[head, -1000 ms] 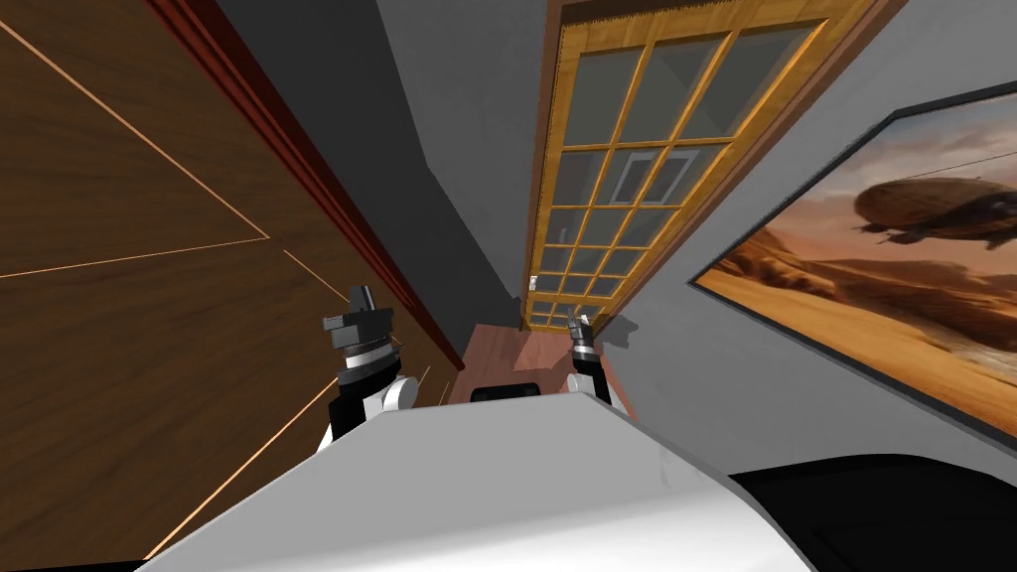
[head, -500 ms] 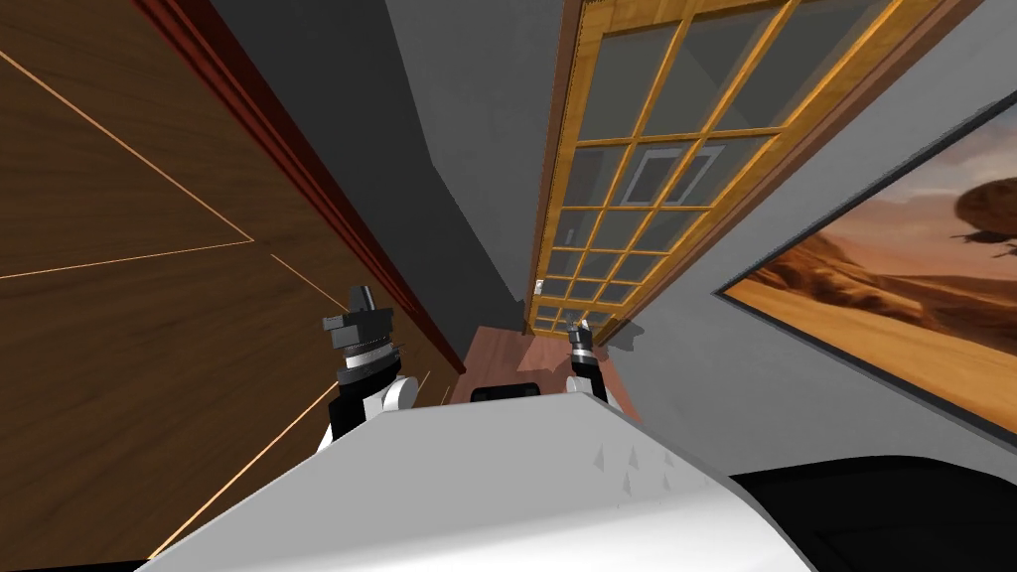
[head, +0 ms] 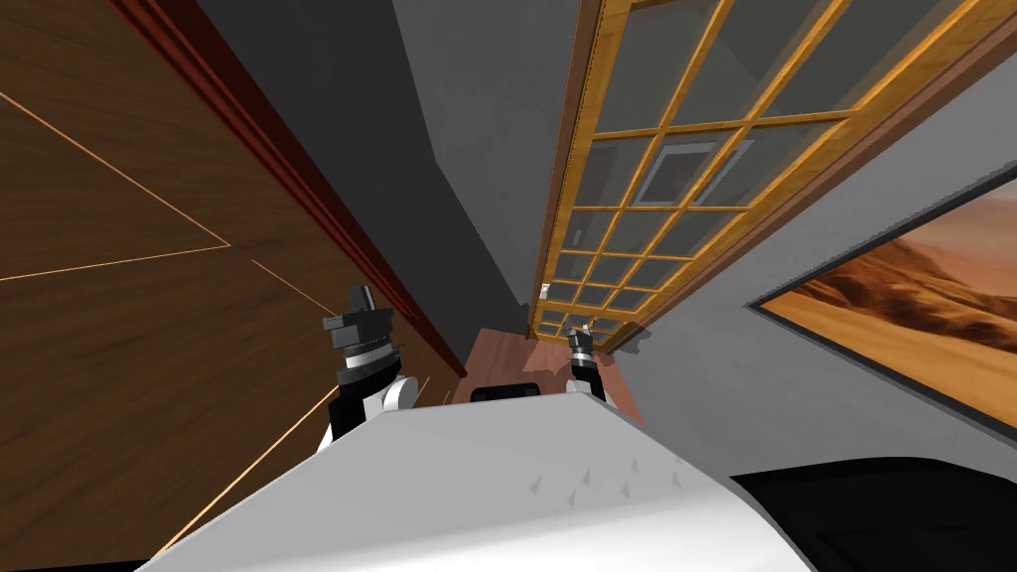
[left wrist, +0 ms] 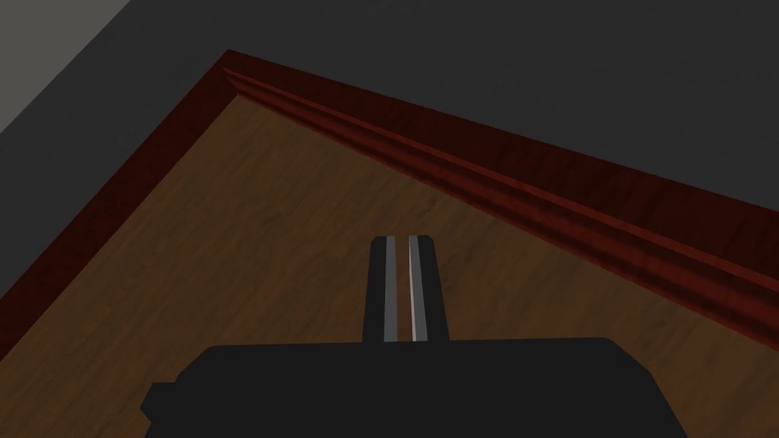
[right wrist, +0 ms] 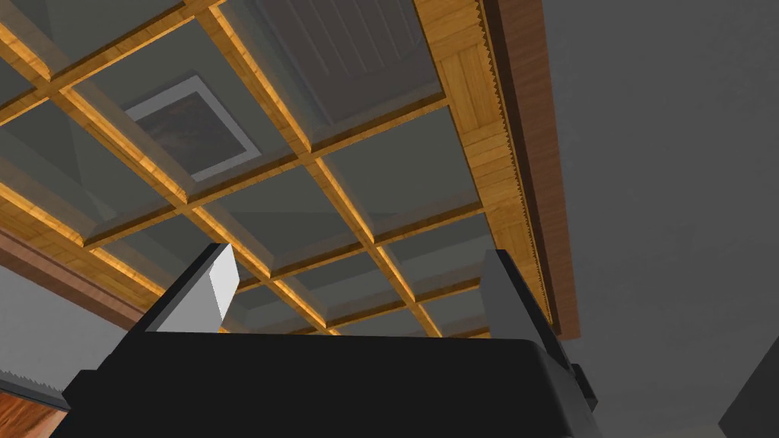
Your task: Pull the door open
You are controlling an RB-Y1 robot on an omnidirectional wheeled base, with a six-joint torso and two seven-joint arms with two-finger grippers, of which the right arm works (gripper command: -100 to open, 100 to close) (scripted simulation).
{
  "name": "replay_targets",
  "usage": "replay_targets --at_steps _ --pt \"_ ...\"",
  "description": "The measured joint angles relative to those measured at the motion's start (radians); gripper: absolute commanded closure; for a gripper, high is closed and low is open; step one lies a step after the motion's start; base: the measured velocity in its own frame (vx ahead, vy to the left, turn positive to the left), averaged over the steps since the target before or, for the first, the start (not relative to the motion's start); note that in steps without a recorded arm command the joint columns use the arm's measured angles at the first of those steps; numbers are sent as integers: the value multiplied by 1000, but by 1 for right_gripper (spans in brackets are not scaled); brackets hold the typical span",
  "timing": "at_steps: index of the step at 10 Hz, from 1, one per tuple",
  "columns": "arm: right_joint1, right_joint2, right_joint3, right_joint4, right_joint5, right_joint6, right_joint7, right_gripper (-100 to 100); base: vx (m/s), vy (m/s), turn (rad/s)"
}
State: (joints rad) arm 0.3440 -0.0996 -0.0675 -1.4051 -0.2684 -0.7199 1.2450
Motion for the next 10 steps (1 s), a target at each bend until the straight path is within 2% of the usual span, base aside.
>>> replay_targets --at_steps 10 --pt "-35 13 -12 175 -36 -42 210 -100 100 -6 68"
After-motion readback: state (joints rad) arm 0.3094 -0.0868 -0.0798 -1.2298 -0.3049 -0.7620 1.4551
